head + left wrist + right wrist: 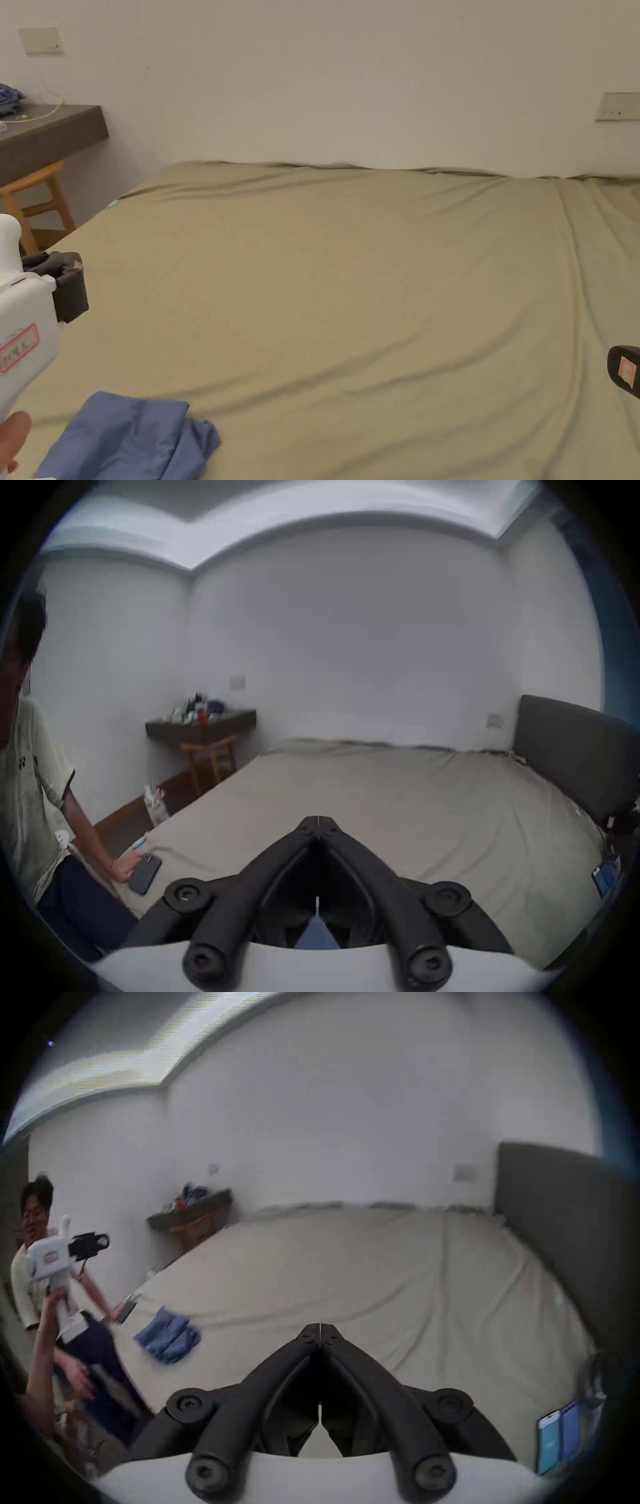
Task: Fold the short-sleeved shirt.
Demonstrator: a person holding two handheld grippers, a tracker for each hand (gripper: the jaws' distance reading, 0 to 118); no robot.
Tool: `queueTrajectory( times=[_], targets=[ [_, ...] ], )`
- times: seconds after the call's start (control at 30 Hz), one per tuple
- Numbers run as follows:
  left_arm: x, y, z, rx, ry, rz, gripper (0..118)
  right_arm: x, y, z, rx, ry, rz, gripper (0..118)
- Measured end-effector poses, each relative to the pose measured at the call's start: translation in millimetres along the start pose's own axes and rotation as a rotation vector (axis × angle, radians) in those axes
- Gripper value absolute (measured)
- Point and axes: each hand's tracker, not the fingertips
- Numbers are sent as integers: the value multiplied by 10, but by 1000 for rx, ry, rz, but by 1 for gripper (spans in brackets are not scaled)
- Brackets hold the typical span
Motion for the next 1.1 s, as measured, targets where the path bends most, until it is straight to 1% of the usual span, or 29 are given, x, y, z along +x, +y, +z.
queueTrajectory(
  times=[0.07,0.13,0.17,0.23,0.33,0.4,0.57,0.6,0.63,0.67,0.7,0.73,0.77,0.83,0.87,0.9,0.97,1.03,1.1],
  targets=[
    [324,131,102,45,-53,-11,0,145,169,233,100,-89,19,2],
    [717,306,273,86,-76,-33,0,281,348,455,181,-198,79,2],
    [818,368,313,104,-83,-48,0,339,417,545,213,-246,102,2],
    [1029,494,397,126,-96,-54,0,450,581,728,268,-308,115,2],
    [1192,687,512,131,-147,-29,0,626,711,895,323,-364,116,2],
    [1249,754,517,170,-175,-12,0,721,781,939,333,-376,113,2],
    [1426,841,528,142,-137,-52,1,873,860,951,358,-387,80,2],
    [1431,840,518,134,-139,-54,7,898,870,937,355,-385,75,2],
    [1431,830,515,131,-145,-55,21,904,879,919,350,-375,74,2],
    [1453,790,429,128,-144,-58,53,915,878,904,347,-361,71,24],
    [1466,783,411,124,-143,-66,82,924,880,884,340,-357,65,67],
    [1478,785,398,116,-148,-70,98,938,885,840,316,-353,61,104],
    [1482,773,406,121,-153,-71,100,946,877,802,299,-352,64,118],
    [1518,790,435,150,-163,-61,100,908,823,792,333,-367,83,118],
    [1523,798,441,155,-165,-60,101,894,818,779,324,-383,83,118],
    [1551,811,471,162,-172,-63,105,902,831,755,309,-410,87,118],
    [1603,841,504,156,-177,-76,109,896,826,730,301,-423,107,118],
    [1600,842,513,157,-175,-84,109,900,833,714,296,-423,117,118],
    [1609,854,523,152,-173,-83,109,890,828,713,294,-401,122,118]
  ],
)
